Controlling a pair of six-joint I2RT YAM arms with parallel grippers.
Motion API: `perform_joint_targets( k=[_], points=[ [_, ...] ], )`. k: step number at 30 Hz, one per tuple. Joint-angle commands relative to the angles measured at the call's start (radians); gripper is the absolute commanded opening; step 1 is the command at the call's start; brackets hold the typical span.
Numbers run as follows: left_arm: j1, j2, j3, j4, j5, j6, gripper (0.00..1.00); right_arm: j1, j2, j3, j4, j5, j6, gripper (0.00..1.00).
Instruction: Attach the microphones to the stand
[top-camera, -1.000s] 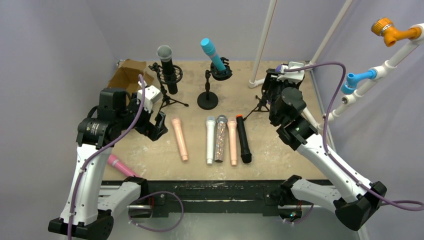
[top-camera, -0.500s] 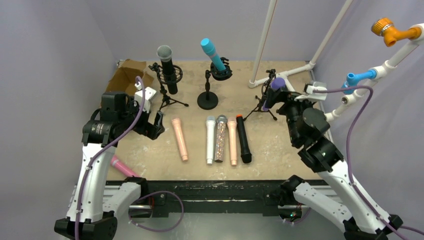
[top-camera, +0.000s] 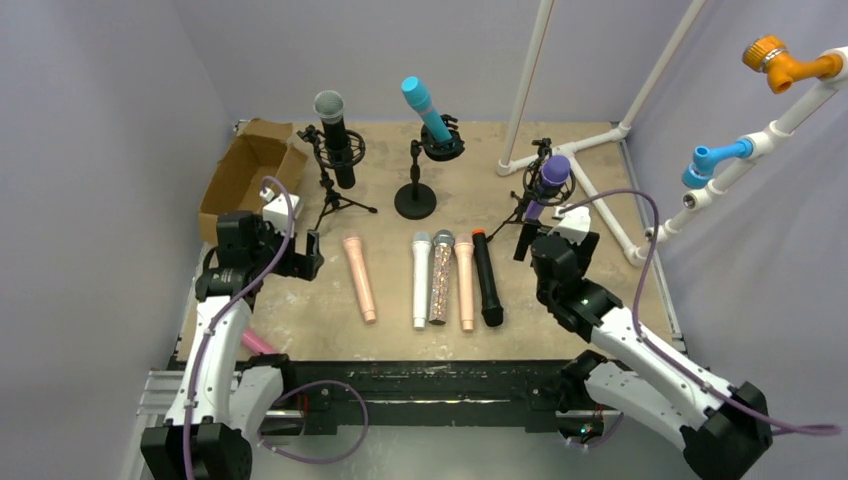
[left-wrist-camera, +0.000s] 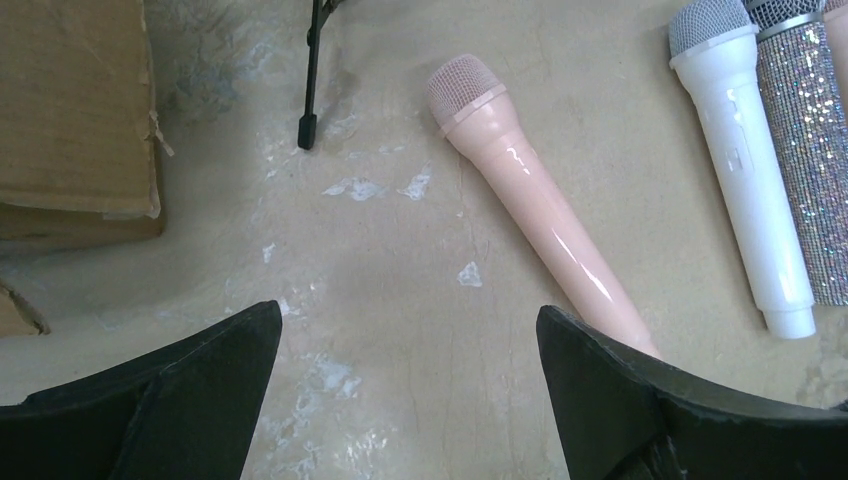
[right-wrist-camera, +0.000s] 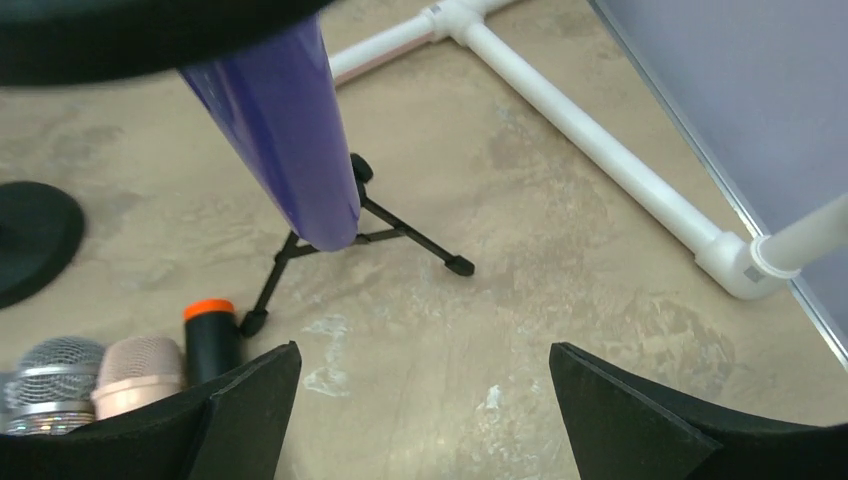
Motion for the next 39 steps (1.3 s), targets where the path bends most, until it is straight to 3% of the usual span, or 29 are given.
perform_joint_targets(
  k=[1, 8, 20, 27, 34, 36, 39],
  points=[
    [0.007, -0.034, -0.106, 0.319, 0.033, -0.068, 1.0, -0.003, 0.099, -0.077, 0.328, 0.151, -0.109, 0.99],
    [0.007, -0.064, -0.295, 0.709, 0.051, -0.129, 1.0, -0.016, 0.167, -0.37, 1.031, 0.25, -0.295, 0.99],
    [0.006, 0.197, -0.33, 1.001, 0.02, -0.2, 1.0, -0.223, 0.386, -0.382, 1.263, 0.197, -0.216, 0.99],
    [0.005, 0.365, -0.338, 1.209, -0.069, -0.21, 1.0, -0.312, 0.496, -0.328, 1.33, 0.092, -0.239, 0.99],
    [0.005, 0.457, -0.373, 1.415, -0.154, -0.214, 1.0, -0.379, 0.653, -0.265, 1.432, -0.03, -0.273, 0.99],
    [0.001, 0.448, -0.379, 1.394, -0.169, -0.204, 1.0, -0.389, 0.692, -0.27, 1.505, -0.076, -0.304, 0.99],
    [-0.045, 0.476, -0.429, 1.497, -0.22, -0.173, 1.0, -0.391, 0.705, -0.283, 1.556, -0.143, -0.343, 0.99]
  ],
)
